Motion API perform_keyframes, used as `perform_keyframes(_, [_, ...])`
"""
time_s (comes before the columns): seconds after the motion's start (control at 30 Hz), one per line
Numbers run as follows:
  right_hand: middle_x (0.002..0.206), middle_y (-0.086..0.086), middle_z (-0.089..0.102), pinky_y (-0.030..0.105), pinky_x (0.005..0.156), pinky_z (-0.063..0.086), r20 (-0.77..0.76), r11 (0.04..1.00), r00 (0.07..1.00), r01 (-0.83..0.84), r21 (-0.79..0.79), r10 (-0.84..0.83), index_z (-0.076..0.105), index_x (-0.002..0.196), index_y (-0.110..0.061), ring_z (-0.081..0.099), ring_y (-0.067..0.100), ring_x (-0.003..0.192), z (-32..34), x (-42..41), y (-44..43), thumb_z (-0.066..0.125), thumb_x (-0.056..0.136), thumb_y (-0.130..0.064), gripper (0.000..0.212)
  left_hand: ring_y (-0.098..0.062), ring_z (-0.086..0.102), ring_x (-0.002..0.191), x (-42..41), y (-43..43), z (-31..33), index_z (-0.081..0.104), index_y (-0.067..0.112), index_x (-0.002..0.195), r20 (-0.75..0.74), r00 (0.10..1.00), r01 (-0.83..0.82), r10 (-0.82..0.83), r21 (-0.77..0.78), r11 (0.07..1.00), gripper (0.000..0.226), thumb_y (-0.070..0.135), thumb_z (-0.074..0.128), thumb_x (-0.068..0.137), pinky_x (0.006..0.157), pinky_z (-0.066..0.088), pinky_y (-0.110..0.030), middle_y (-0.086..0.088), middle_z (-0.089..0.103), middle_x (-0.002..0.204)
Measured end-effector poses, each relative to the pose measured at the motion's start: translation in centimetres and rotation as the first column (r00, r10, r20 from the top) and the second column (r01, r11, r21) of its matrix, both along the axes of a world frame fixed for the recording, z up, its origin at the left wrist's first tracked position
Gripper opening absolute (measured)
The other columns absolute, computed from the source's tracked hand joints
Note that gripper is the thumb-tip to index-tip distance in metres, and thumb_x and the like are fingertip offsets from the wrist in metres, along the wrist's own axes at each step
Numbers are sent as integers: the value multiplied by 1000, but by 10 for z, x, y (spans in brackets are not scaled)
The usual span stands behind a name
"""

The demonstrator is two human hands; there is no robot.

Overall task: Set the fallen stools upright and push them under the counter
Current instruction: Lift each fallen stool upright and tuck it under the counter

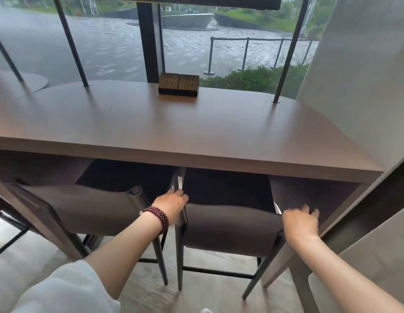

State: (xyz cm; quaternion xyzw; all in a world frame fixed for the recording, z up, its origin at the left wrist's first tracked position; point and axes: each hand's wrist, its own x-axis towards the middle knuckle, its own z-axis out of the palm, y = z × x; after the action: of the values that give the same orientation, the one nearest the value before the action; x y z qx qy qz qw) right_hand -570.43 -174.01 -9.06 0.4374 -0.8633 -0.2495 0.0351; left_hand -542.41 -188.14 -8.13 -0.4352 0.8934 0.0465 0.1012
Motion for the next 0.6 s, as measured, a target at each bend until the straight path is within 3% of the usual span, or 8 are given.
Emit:
perform_keyframes(0.07, [124, 7, 63, 44, 100, 38, 62, 999, 997, -43, -2, 43, 55, 126, -15, 53, 30, 120, 12, 20, -14, 57, 86, -7, 41, -26, 43, 121, 9, 0, 4, 32, 17, 140, -106, 994, -22, 29, 61, 998, 65, -3, 53, 82, 91, 49, -37, -5, 40, 136])
perform_keyframes(0.13, [119, 6, 64, 36, 87, 44, 173, 981, 966, -185, -57, 192, 51, 126, -13, 59, 29, 112, 22, 48, -31, 59, 85, -10, 42, -25, 45, 121, 23, -5, 9, 29, 18, 142, -152, 987, -50, 50, 3, 999, 71, 1, 56, 79, 97, 45, -37, -5, 40, 137])
perform_keyframes(0.27, [119, 9, 62, 40, 89, 44, 358, 847, 769, -455, -275, 530, 43, 132, -12, 56, 31, 112, 34, 114, -60, 58, 91, -26, 46, -24, 39, 128, 60, -21, 15, 26, 19, 143, 32, 976, -204, 214, -197, 959, 74, 23, 63, 79, 107, 32, -38, -4, 41, 138])
perform_keyframes(0.33, [120, 9, 62, 41, 89, 46, 439, 793, 664, -466, -391, 606, 41, 135, -14, 56, 31, 111, 32, 142, -76, 57, 92, -33, 50, -27, 41, 127, 73, -27, 13, 25, 18, 143, 126, 940, -291, 317, -187, 938, 72, 20, 59, 80, 107, 32, -39, -7, 43, 136])
perform_keyframes(0.43, [113, 8, 64, 40, 77, 53, 610, 830, 562, -387, -403, 558, 35, 139, -16, 62, 29, 99, 21, 173, -98, 57, 92, -37, 55, -27, 50, 119, 76, -32, 8, 27, 18, 141, 127, 920, -353, 371, -140, 925, 65, 12, 56, 83, 102, 37, -38, -8, 46, 132])
perform_keyframes(0.6, [103, 9, 69, 44, 78, 54, 626, 836, 558, -312, -451, 545, 44, 128, -13, 66, 29, 92, 4, 185, -108, 53, 96, -30, 37, -32, 57, 105, 74, -36, 7, 40, 15, 133, 42, 910, -403, 412, -144, 904, 44, 11, 53, 91, 84, 47, -35, -10, 53, 120])
